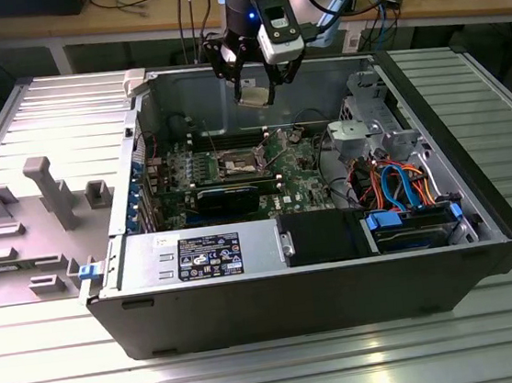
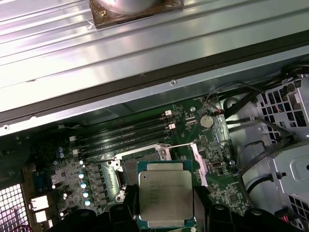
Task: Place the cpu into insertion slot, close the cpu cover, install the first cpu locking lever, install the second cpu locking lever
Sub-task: 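Place the cpu into insertion slot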
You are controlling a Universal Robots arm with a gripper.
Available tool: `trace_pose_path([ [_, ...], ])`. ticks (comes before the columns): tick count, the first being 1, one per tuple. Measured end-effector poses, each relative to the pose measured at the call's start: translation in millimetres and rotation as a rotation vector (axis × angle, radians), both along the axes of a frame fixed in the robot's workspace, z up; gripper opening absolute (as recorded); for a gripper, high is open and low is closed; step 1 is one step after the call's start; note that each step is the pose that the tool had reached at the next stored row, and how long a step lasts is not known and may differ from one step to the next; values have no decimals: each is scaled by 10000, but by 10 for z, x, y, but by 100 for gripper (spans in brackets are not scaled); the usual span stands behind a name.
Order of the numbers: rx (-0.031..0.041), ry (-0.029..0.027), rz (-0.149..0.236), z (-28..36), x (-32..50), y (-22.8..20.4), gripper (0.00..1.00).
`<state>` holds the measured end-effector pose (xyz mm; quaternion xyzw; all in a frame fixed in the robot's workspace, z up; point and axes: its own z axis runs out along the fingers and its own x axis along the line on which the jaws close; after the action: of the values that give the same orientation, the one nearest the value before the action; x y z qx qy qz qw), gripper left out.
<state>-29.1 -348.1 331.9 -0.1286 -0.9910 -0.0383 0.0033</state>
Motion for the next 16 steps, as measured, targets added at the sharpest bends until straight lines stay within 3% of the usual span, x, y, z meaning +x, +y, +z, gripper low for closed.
trace_pose_path([
  [16,-7,0,-125,0,0,0,55],
])
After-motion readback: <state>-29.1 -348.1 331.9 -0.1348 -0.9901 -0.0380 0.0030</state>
